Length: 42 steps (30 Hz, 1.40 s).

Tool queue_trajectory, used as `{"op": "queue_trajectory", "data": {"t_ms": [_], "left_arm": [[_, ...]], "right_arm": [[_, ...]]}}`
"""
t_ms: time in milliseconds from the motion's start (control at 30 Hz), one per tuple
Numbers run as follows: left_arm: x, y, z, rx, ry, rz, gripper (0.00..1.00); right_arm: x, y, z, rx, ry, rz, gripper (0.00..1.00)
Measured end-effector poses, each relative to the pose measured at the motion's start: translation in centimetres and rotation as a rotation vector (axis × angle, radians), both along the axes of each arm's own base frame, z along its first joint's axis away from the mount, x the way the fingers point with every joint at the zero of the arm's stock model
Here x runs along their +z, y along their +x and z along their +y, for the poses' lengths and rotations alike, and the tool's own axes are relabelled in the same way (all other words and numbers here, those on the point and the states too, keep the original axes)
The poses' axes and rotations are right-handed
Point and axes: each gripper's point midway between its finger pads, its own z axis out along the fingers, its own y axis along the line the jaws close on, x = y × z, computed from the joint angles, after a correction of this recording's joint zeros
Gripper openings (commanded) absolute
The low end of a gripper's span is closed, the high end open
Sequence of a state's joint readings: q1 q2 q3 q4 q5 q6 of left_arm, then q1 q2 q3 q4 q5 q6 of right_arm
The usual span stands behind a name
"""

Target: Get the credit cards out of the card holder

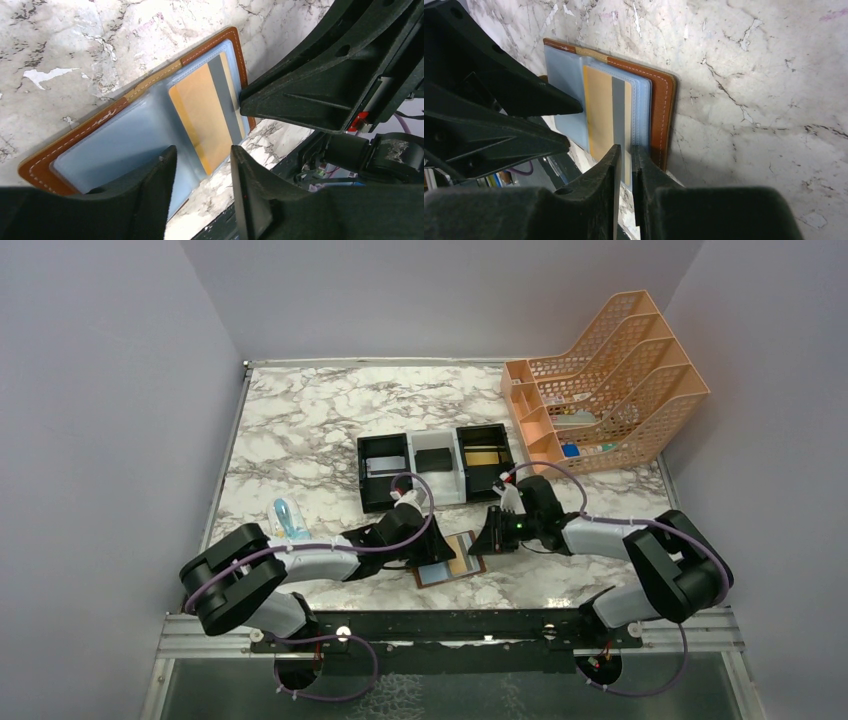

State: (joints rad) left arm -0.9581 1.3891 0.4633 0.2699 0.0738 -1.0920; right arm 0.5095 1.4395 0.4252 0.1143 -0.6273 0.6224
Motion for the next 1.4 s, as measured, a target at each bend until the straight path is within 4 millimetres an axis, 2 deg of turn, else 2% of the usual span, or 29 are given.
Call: {"op": "queue_trajectory", "data": {"t_ms": [100,267,500,633,1200,1400], "left_arm": [[-0.3,0.1,-0.2,0.004,-0.002,0.003,0.38],[-0.9,0.2,-0.4,0.024,-0.023,0.019,0.25],[-1.8,0.1,0.2,0.094,-0.070,0.053,0.12],[-1.7,0.1,0.5,0.118,-0.088,0.054,0.01],[-1.5,-0.3,1.7,0.142,-0.103,0.041,0.00],[-1.5,-0.4,1.9,0.143,-0.103,0.040,0.00]], "right_arm": [[-0.1,0.0,0.1,0.003,0.006,0.002,0.13],[-0.2,0.1,0.4,0.008,0.019,0.006,0.13],[-0.2,0.0,0.4,0.010,0.024,0.010,0.12],[-0.3,0.0,0.4,0.010,0.024,0.011,0.10],[0.0,-0.1,0.4,0.016,0.023,0.009,0.11],[1.8,0.1,0.4,0.032,0.030,-0.044,0.22]]}}
